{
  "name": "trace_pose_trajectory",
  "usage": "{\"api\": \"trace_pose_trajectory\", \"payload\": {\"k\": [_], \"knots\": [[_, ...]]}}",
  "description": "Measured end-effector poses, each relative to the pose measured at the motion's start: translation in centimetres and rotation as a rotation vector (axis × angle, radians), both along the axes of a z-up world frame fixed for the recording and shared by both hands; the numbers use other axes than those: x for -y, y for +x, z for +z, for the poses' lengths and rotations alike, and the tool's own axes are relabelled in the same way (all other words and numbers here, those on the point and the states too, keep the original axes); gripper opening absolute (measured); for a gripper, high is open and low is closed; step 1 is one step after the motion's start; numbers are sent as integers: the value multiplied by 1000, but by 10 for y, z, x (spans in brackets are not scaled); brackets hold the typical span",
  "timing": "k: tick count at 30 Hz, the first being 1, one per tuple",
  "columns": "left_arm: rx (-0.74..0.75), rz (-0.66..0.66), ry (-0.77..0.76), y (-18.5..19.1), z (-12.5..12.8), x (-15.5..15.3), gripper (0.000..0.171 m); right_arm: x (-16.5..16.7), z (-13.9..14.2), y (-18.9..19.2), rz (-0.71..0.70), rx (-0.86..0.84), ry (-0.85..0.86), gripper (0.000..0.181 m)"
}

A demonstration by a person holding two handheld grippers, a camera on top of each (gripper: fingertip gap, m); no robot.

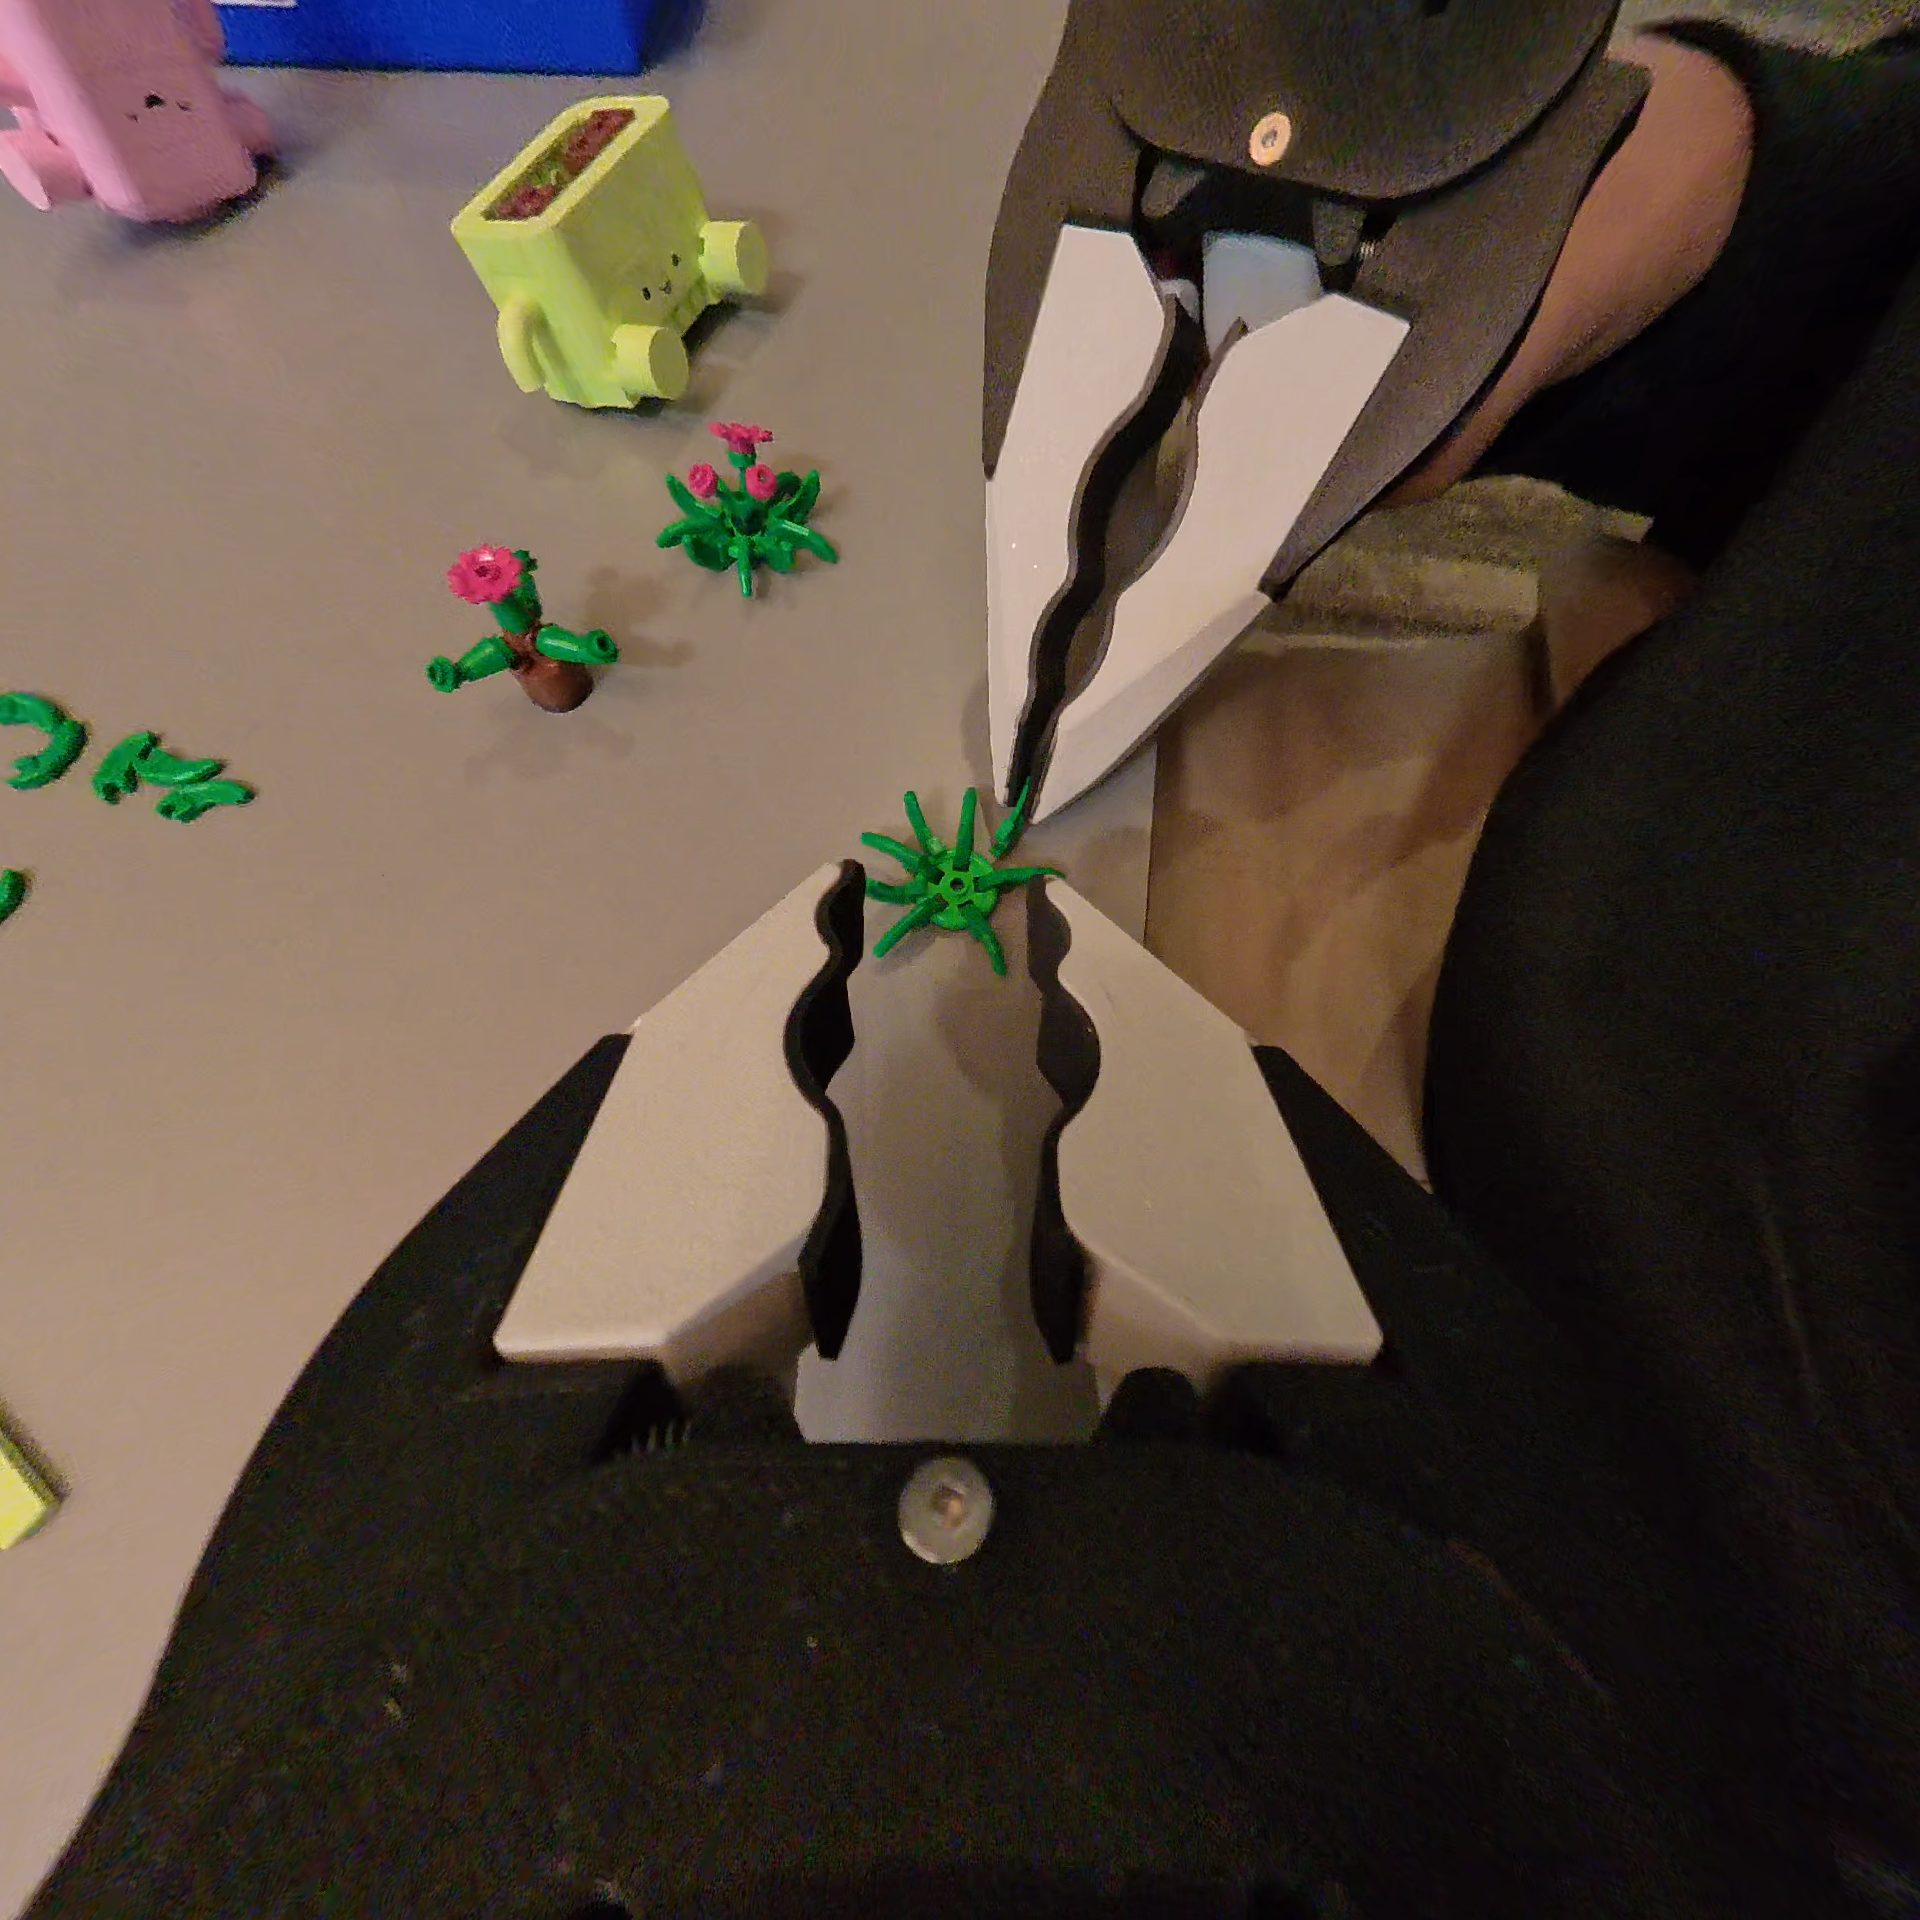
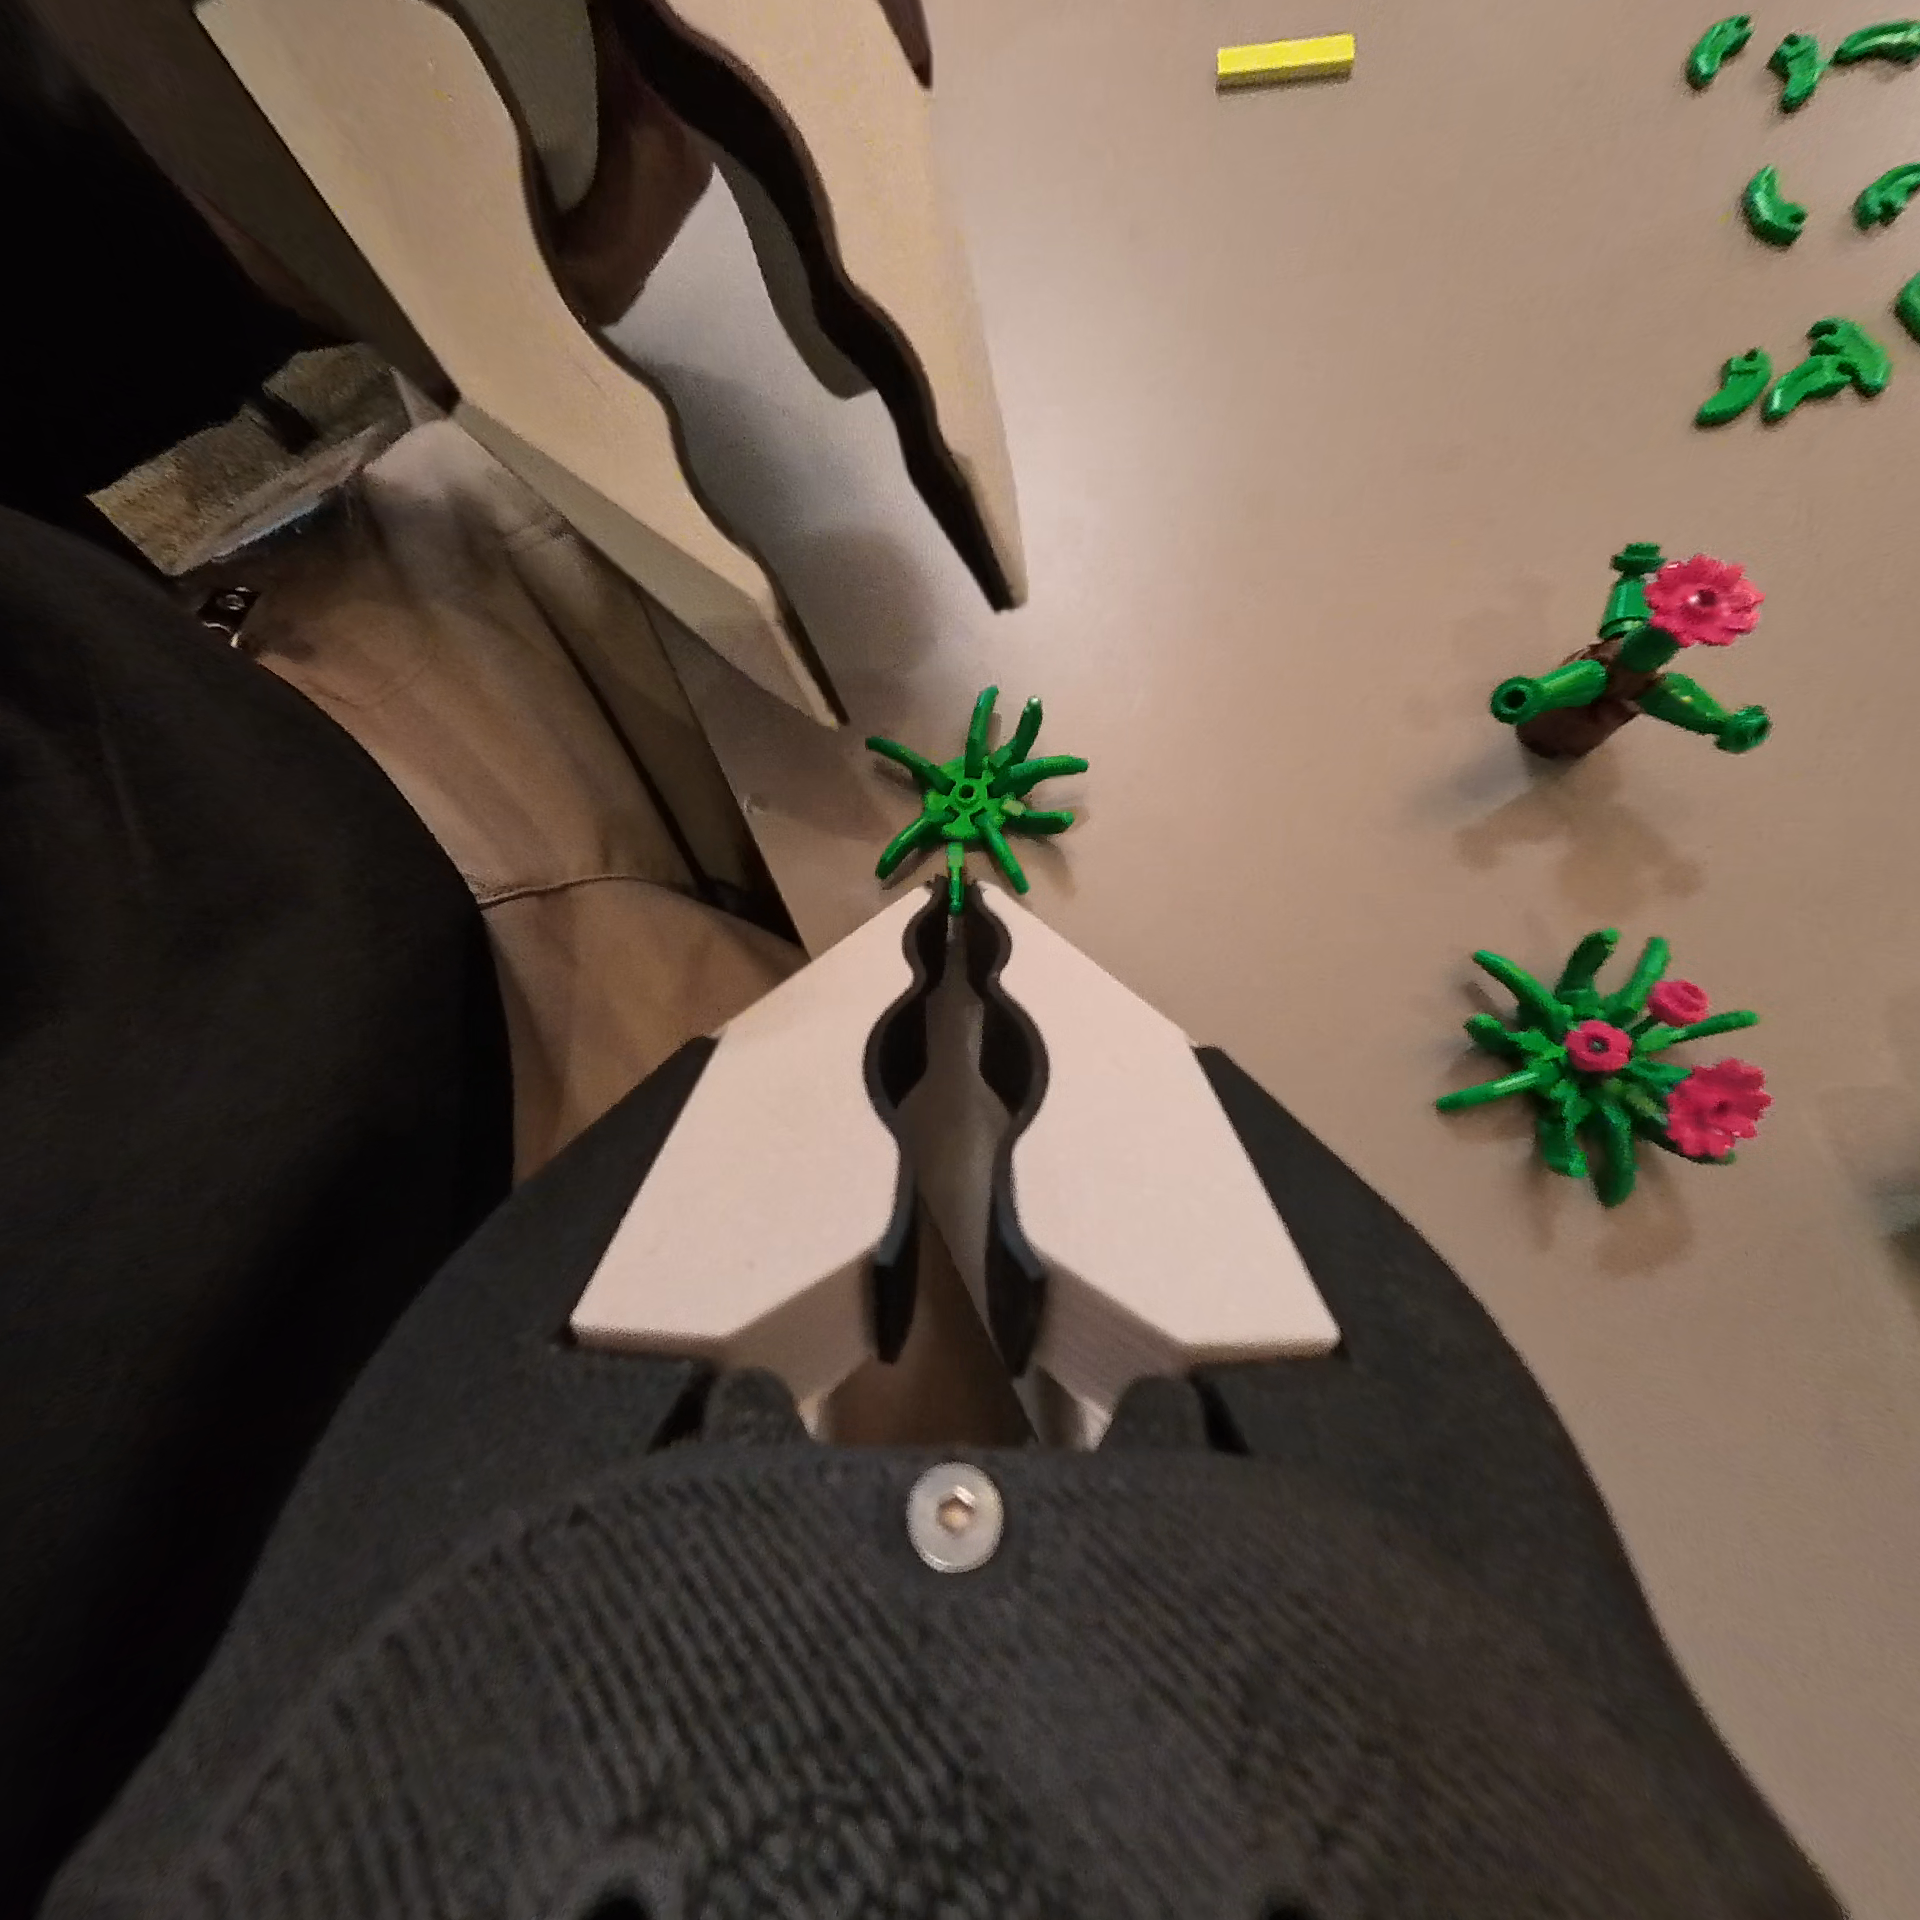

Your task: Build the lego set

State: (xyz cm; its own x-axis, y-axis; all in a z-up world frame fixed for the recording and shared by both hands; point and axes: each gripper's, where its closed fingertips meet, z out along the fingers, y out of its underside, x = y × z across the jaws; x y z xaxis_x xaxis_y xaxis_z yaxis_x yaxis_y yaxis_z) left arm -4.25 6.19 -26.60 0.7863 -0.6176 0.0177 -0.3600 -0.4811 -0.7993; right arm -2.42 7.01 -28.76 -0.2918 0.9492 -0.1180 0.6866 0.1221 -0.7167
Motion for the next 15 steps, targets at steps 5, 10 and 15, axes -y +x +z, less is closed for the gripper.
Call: {"api": "trace_pose_trajectory", "payload": {"k": [5,10,15], "knots": [[-140,-79,-15,15,-20,2,18,-2,-2,-1,-29,16,47,0],[-209,-103,-34,19,-27,3,22,-4,-3,-2,-56,30,55,0],[-211,-85,-62,17,-28,3,25,-3,-3,-4,-62,39,67,0]]}}
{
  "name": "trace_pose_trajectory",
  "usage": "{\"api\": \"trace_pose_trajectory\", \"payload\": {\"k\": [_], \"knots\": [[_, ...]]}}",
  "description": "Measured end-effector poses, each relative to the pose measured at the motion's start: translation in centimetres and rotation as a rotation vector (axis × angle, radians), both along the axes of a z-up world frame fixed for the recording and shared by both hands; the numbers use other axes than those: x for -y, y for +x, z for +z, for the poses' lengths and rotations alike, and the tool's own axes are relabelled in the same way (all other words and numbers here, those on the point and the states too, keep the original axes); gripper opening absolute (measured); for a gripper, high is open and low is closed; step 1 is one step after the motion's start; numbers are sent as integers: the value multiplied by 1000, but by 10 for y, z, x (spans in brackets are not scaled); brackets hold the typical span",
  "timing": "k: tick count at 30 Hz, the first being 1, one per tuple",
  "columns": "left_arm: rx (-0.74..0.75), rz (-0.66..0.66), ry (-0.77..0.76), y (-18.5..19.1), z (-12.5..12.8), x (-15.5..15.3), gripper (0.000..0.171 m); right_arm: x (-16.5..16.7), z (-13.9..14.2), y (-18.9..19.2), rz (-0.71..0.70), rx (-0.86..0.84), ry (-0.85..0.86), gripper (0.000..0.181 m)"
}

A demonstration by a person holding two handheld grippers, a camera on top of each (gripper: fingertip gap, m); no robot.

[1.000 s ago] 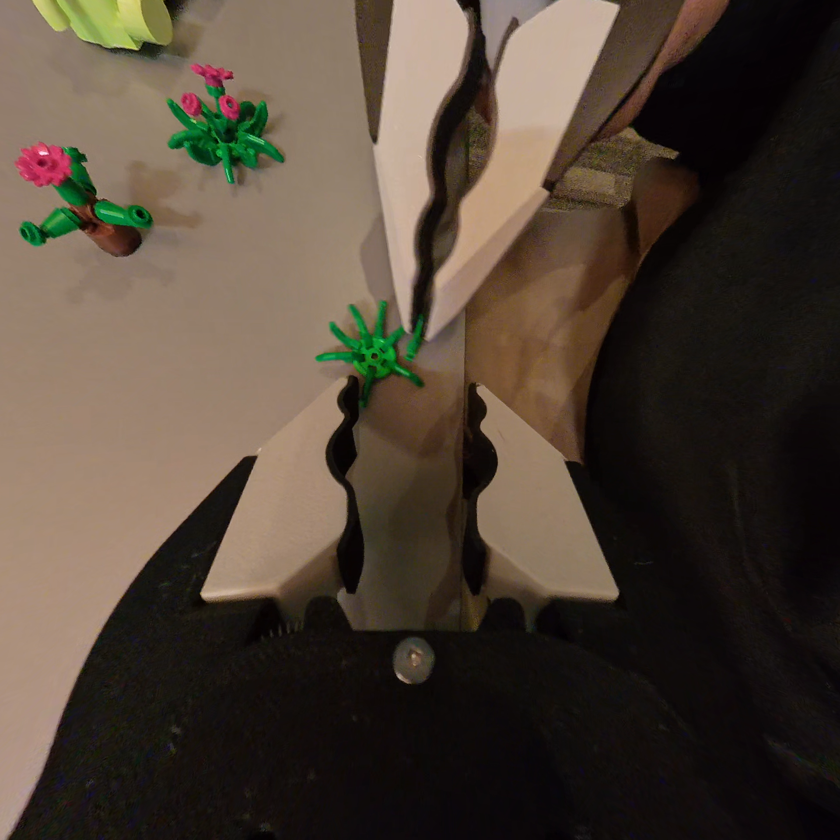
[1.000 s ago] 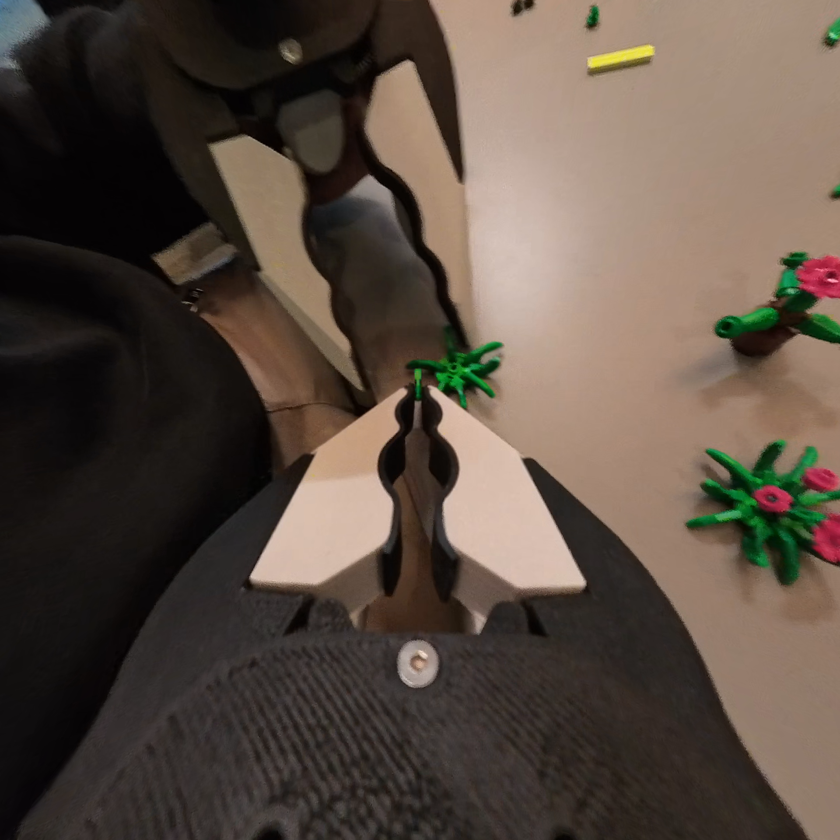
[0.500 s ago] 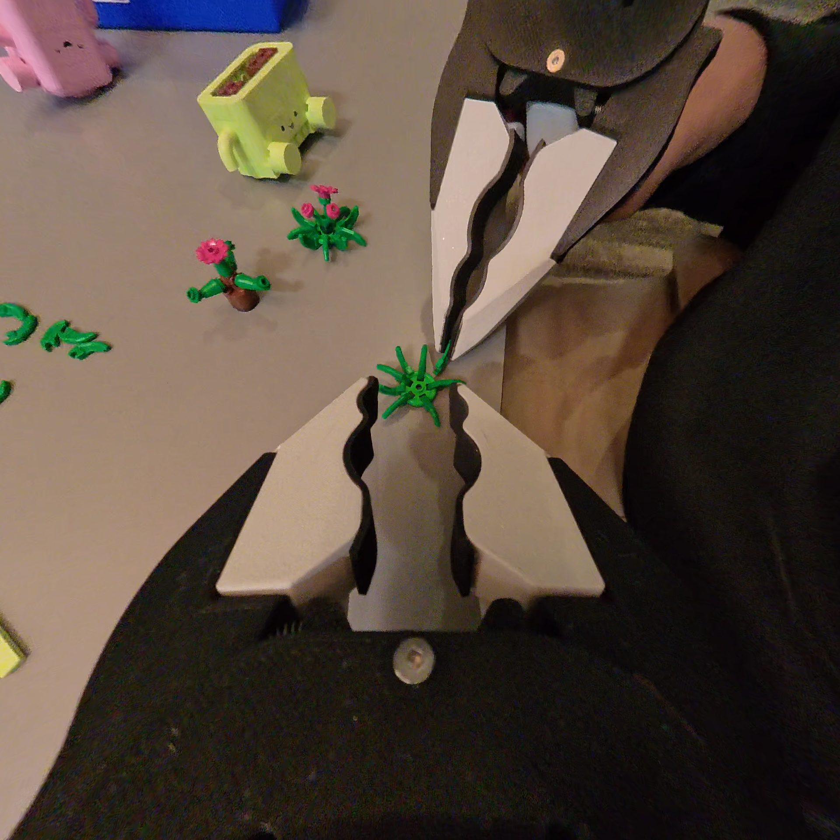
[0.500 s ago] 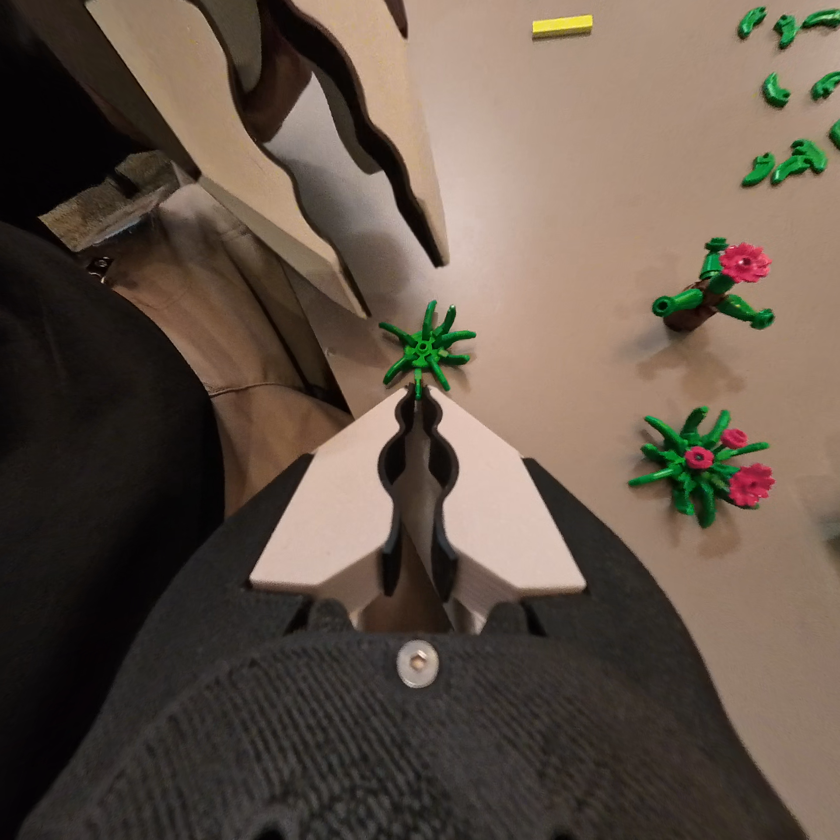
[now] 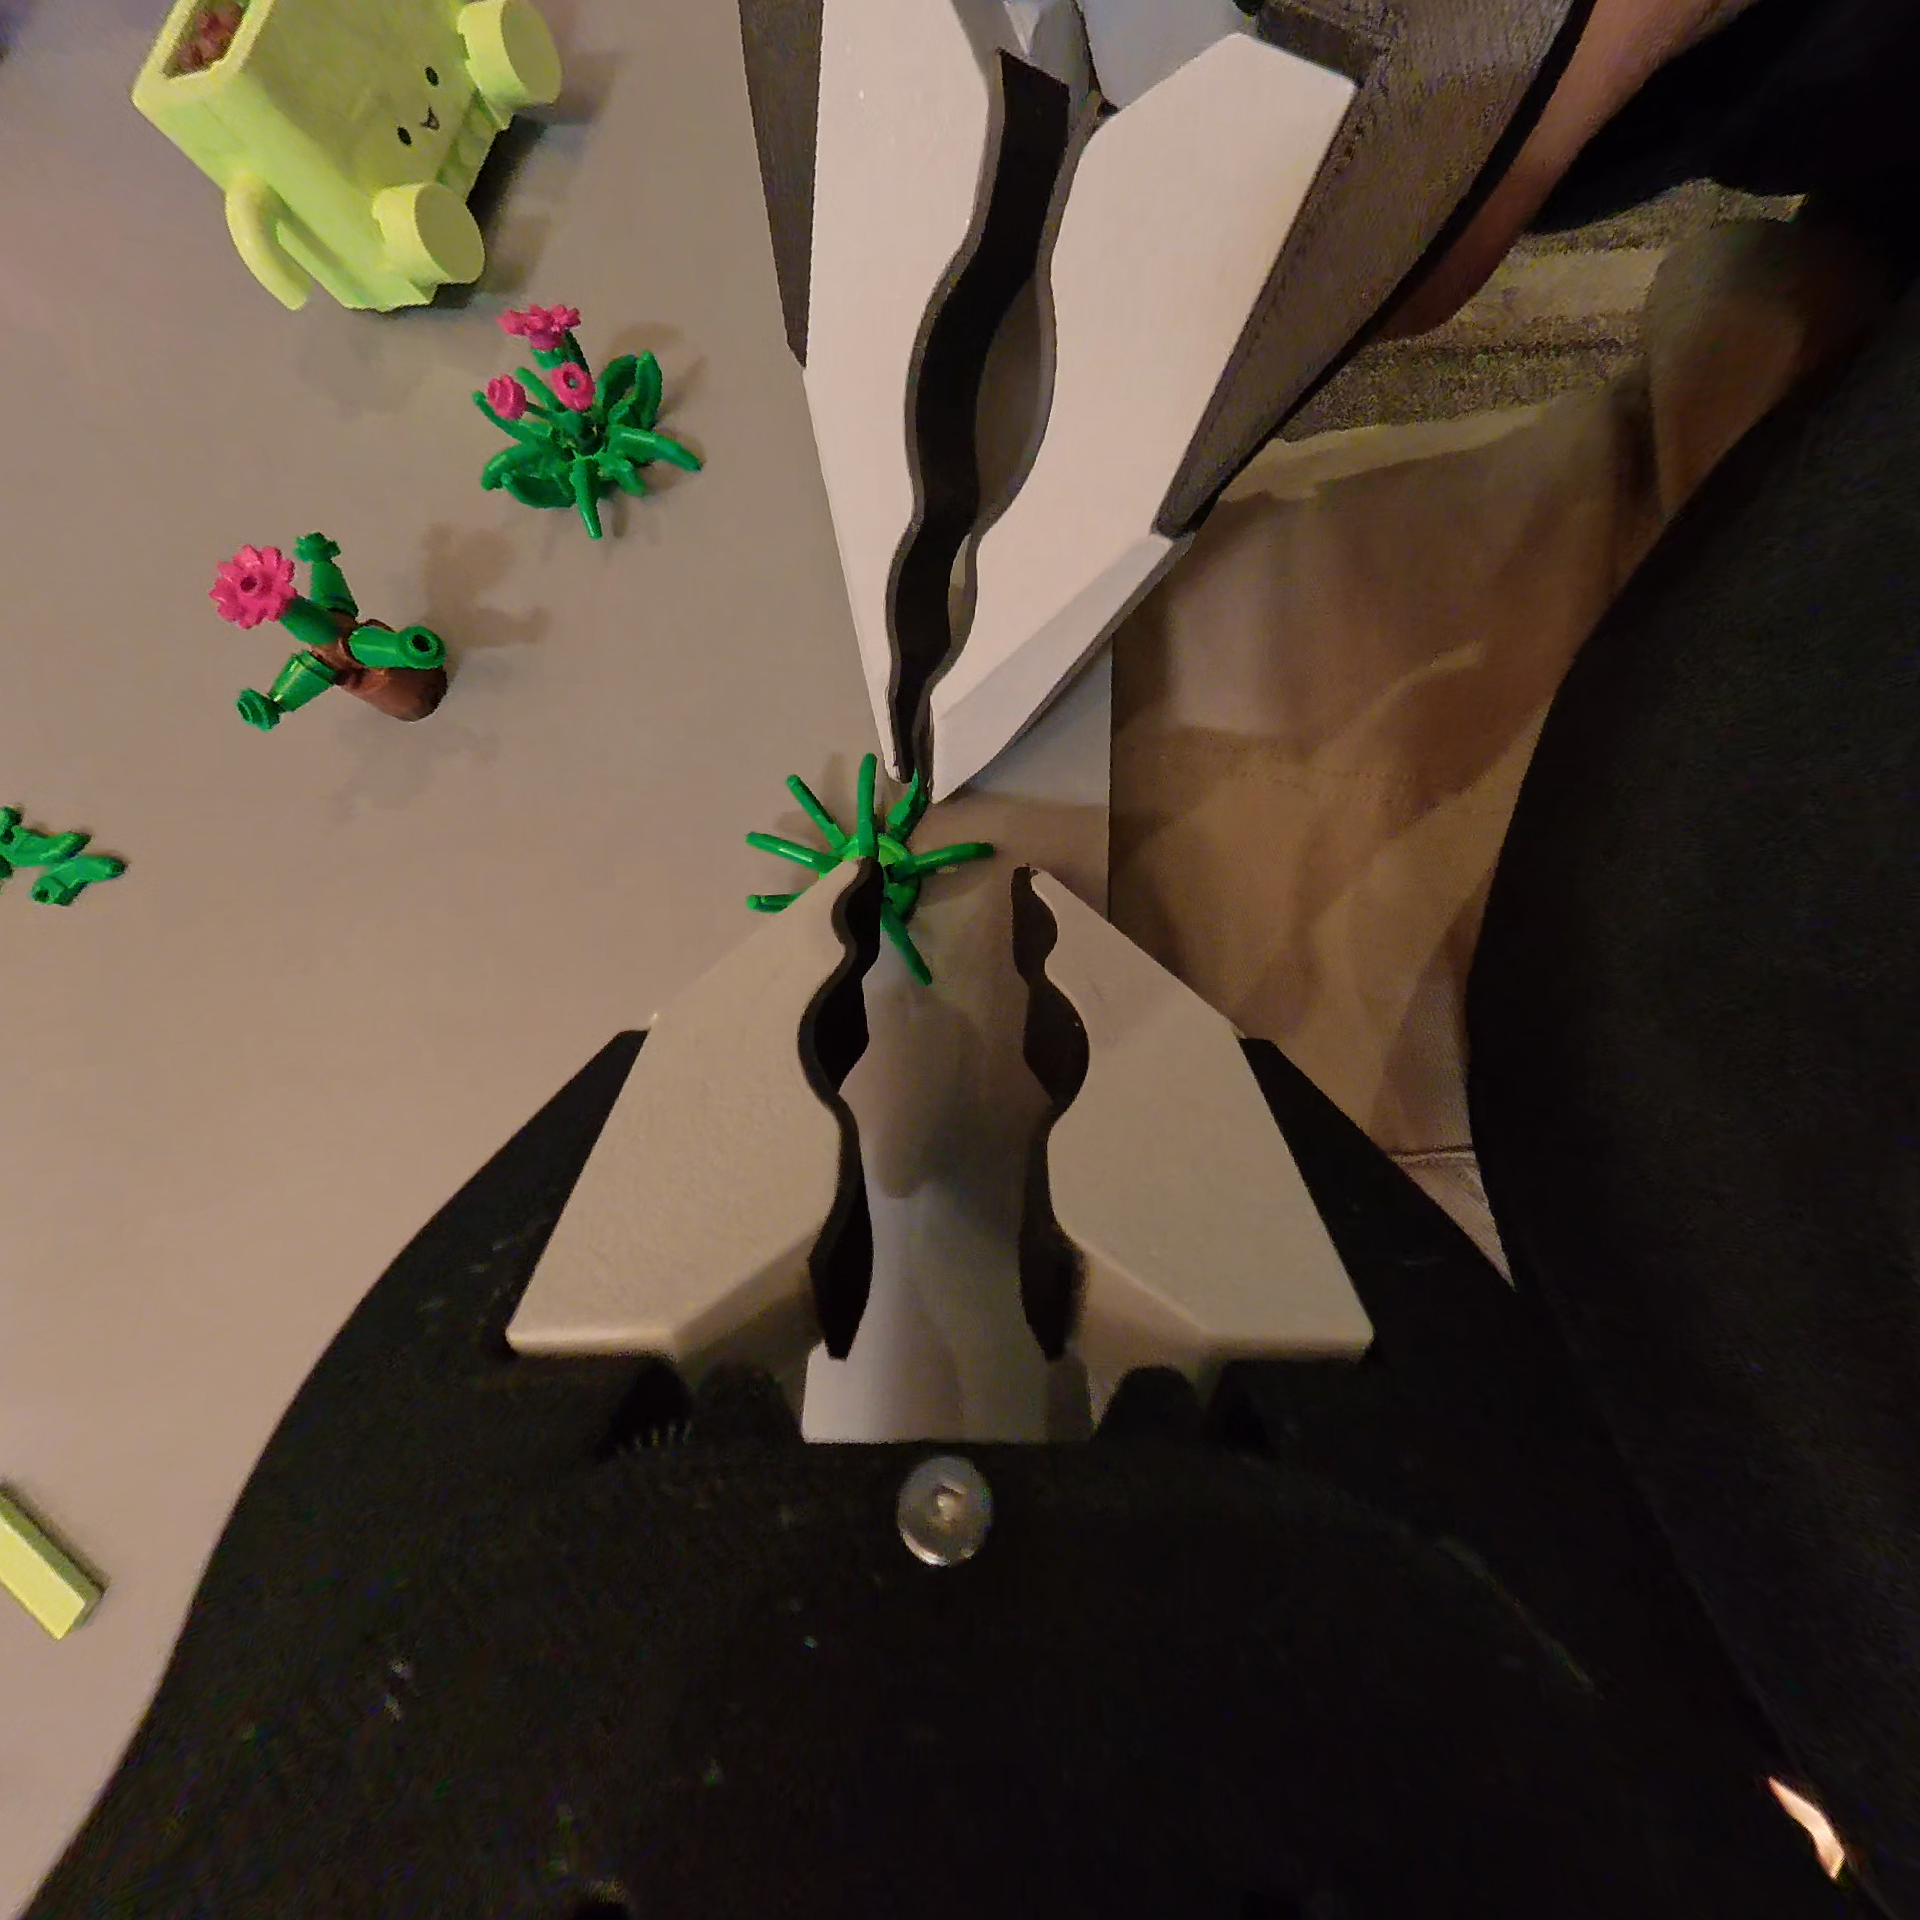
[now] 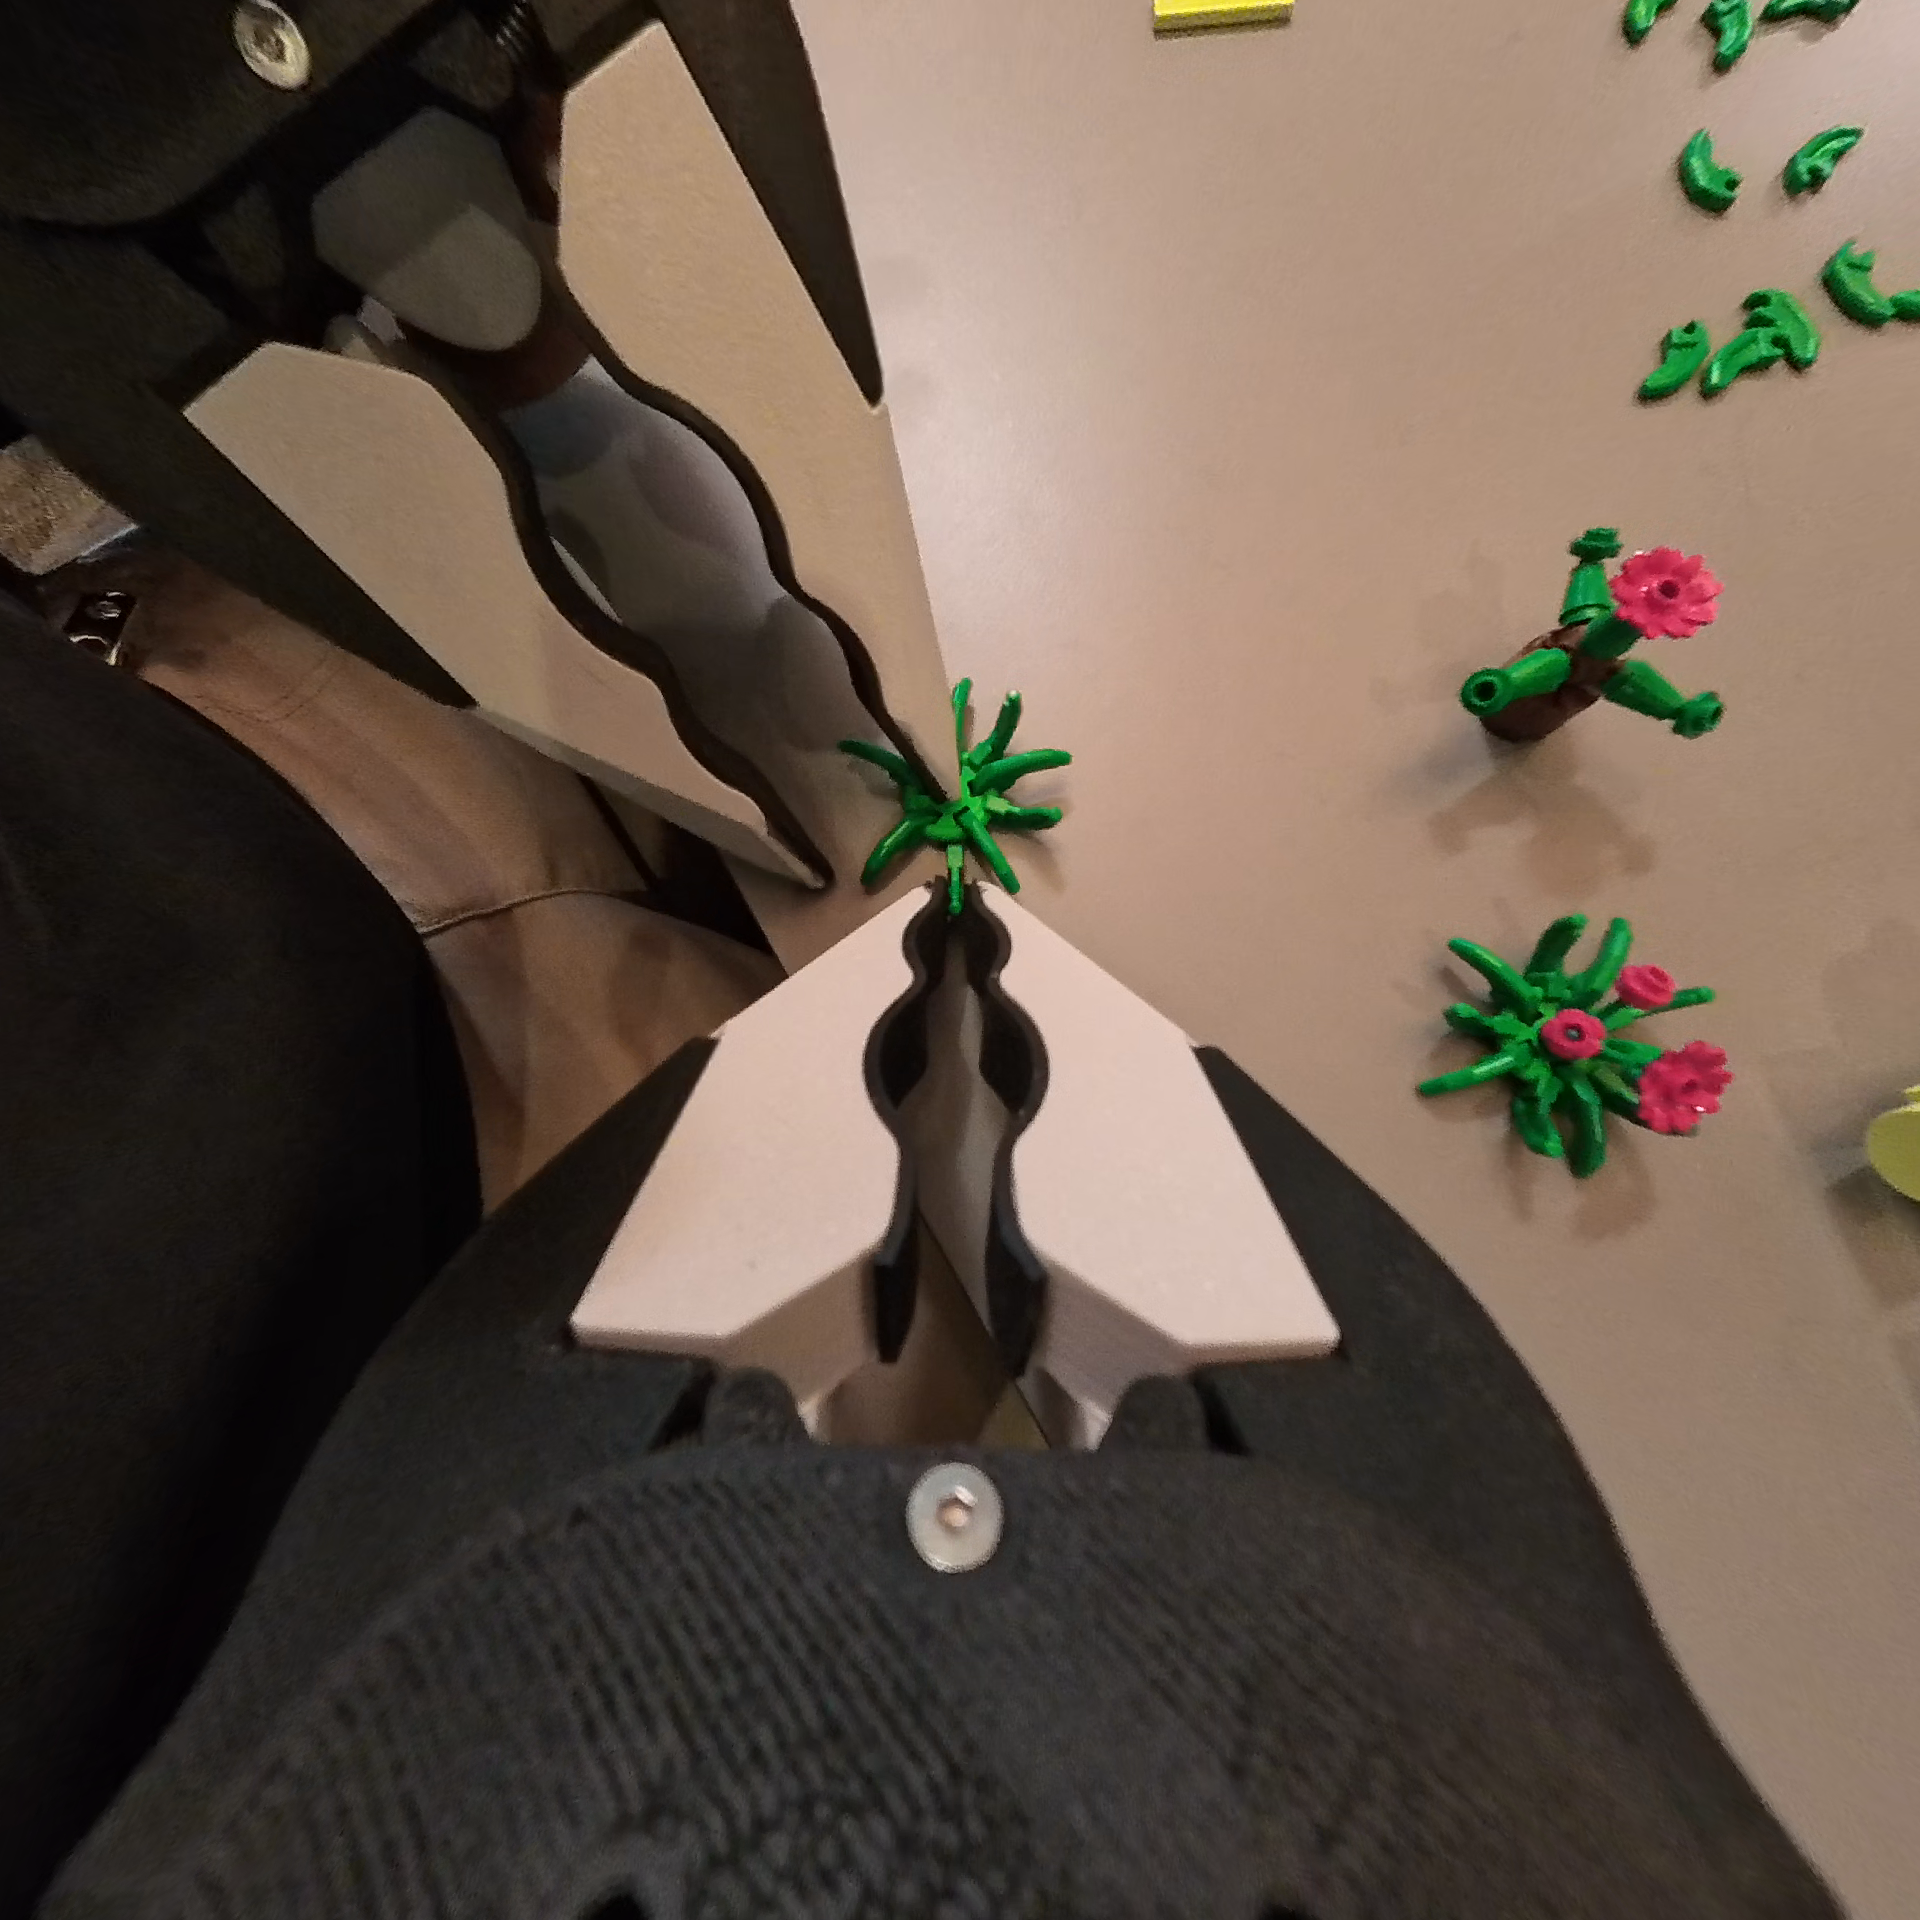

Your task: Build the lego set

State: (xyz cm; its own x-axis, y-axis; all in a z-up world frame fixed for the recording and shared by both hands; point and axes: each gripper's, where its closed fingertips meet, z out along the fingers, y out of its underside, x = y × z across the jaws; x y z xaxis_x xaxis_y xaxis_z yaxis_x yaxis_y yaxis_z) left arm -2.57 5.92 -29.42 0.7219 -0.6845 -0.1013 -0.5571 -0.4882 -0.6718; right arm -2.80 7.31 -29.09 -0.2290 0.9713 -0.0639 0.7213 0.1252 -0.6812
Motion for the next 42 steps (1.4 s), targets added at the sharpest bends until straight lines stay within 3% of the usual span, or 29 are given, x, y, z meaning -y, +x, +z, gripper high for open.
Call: {"api": "trace_pose_trajectory", "payload": {"k": [10,16,21,35,42], "knots": [[10,23,30,-4,8,-1,28,-1,-1,-2,7,2,40,1],[40,77,61,-15,16,-2,16,-1,-2,-2,10,2,39,1],[41,99,-5,-19,7,5,7,-1,-3,-2,13,1,41,1],[177,206,-97,-14,-2,0,17,-1,-3,-5,25,-31,47,0],[205,281,-100,-18,-1,-5,3,-7,-3,-4,1,-25,77,0]]}}
